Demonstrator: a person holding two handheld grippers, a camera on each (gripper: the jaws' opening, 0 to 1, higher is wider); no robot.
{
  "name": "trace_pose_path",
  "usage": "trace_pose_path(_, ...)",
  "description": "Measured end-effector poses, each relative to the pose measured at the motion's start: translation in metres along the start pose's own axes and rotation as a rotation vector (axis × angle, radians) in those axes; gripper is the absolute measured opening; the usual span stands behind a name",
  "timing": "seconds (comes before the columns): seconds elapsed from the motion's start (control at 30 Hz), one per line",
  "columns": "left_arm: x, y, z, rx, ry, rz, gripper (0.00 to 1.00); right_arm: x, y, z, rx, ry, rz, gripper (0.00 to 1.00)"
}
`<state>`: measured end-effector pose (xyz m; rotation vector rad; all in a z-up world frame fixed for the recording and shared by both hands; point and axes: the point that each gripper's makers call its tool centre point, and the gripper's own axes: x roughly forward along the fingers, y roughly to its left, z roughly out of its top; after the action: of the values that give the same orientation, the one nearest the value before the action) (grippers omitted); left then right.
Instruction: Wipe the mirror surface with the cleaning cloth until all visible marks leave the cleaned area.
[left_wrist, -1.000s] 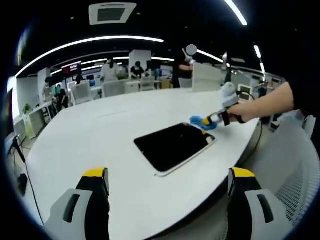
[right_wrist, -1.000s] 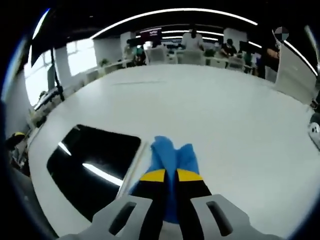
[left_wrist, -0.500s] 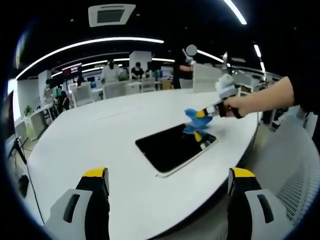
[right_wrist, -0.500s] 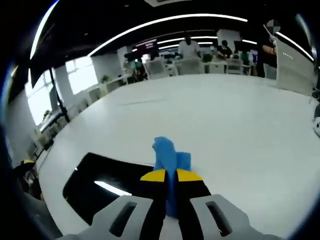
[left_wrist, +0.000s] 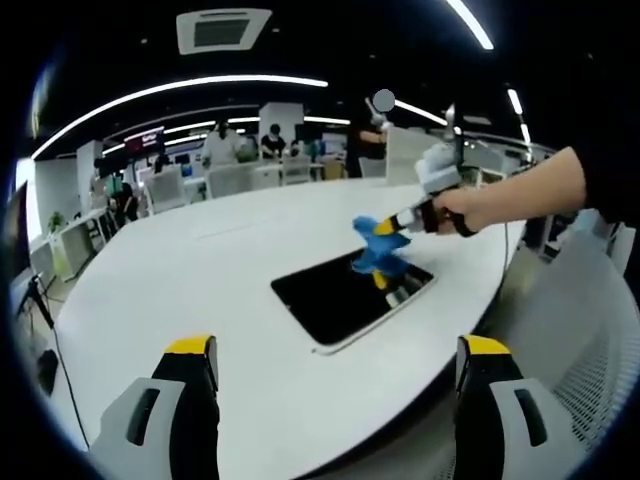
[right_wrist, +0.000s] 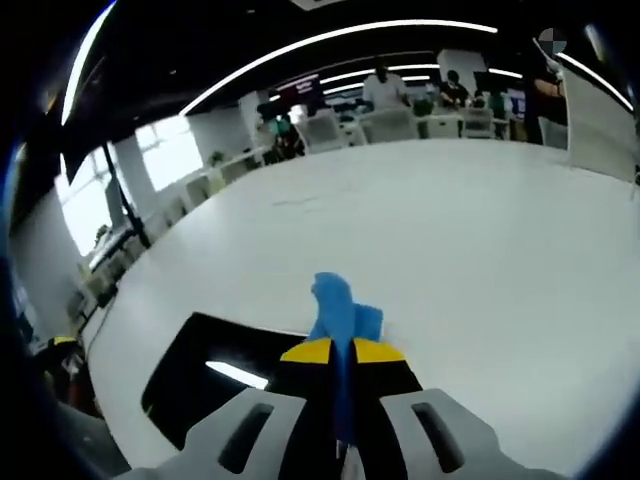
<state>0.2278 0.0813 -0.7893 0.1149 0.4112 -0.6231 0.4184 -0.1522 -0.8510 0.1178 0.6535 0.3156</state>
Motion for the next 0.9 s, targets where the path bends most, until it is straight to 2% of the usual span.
trace_pose_path(0.1, 0.000, -0.001, -0.002, -0.001, 0.014, -0.005, 0.97, 0.005, -0.005, -0.012, -0.050, 0.050, -0.044, 0.01)
trace_pose_path(0.2, 0.000, -0.002, 0.000, -0.013, -0.001, -0.011, 0.98, 0.010, -0.007, -0.015, -0.053, 0.050, -0.048, 0.01)
trace_pose_path(0.3, 0.001, -0.002, -0.002, -0.004, 0.013, -0.013, 0.98, 0.010, -0.008, -0.014, -0.052, 0.048, -0.054, 0.01)
trace_pose_path(0.4, 0.001, -0.003, -0.001, -0.004, 0.011, -0.018, 0.98, 0.004, 0.002, -0.016, -0.064, 0.054, -0.064, 0.01)
trace_pose_path(0.57, 0.001, -0.003, -0.001, -0.006, 0.010, -0.016, 0.99, 0.005, 0.007, -0.017, -0.087, 0.055, -0.079, 0.01)
trace_pose_path(0.6, 0.001, -0.003, -0.002, -0.006, 0.011, -0.016, 0.99, 0.007, 0.005, -0.016, -0.154, 0.070, -0.087, 0.01)
trace_pose_path(0.63, 0.001, -0.003, -0.002, -0.005, 0.010, -0.016, 0.99, 0.008, 0.005, -0.016, -0.182, 0.077, -0.092, 0.01)
trace_pose_path(0.7, 0.001, -0.004, -0.001, -0.009, 0.009, -0.023, 0.99, 0.006, 0.020, -0.018, -0.176, 0.076, -0.084, 0.01)
trace_pose_path(0.77, 0.001, -0.004, 0.000, -0.009, 0.003, -0.023, 0.99, 0.008, 0.014, -0.016, -0.168, 0.072, -0.079, 0.01)
trace_pose_path(0.9, 0.000, -0.005, -0.001, -0.010, 0.006, -0.029, 0.99, 0.016, 0.026, -0.016, -0.165, 0.066, -0.071, 0.00)
